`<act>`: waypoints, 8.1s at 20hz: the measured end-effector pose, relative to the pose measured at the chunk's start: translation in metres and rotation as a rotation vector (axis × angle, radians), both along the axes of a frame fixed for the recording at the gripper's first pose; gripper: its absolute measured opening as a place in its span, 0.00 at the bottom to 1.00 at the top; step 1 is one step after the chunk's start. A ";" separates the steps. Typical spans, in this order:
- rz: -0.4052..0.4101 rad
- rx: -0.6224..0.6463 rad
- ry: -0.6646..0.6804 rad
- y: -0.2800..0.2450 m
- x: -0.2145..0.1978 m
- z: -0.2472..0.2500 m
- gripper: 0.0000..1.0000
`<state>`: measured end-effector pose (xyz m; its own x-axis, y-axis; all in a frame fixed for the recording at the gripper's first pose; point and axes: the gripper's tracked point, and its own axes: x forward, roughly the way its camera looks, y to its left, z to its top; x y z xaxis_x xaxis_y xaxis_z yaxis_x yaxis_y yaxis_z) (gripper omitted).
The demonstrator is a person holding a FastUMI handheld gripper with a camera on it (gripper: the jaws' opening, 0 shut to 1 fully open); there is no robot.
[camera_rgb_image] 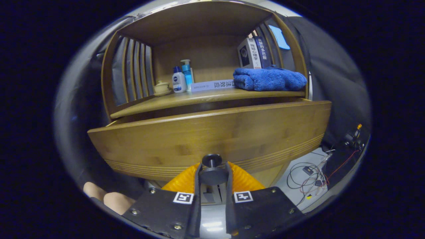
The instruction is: Pull open the drawer, take out the items inside it, and place them on the countertop above the cabinet.
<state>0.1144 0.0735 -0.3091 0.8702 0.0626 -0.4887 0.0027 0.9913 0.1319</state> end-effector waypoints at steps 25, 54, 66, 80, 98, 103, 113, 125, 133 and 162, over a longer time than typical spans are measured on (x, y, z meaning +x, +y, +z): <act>0.020 -0.013 0.091 0.001 -0.070 0.000 0.35; 0.175 -0.056 0.026 0.056 0.039 0.133 0.64; 0.117 -0.121 0.483 0.045 0.063 0.021 0.67; 0.046 -0.116 0.744 0.042 0.038 -0.032 0.48; -0.127 0.203 0.541 0.007 0.044 0.036 0.38; -0.145 0.213 0.456 -0.009 0.038 0.076 0.38; -0.063 0.184 0.294 0.013 0.059 0.145 0.38; 0.001 -0.057 0.232 0.037 0.131 0.109 0.38; 0.014 -0.109 0.234 0.038 0.153 0.088 0.38; -0.002 -0.099 0.045 0.041 0.198 0.079 0.41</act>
<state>0.3128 0.1142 -0.2301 0.8475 0.0107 -0.5307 0.0080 0.9994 0.0329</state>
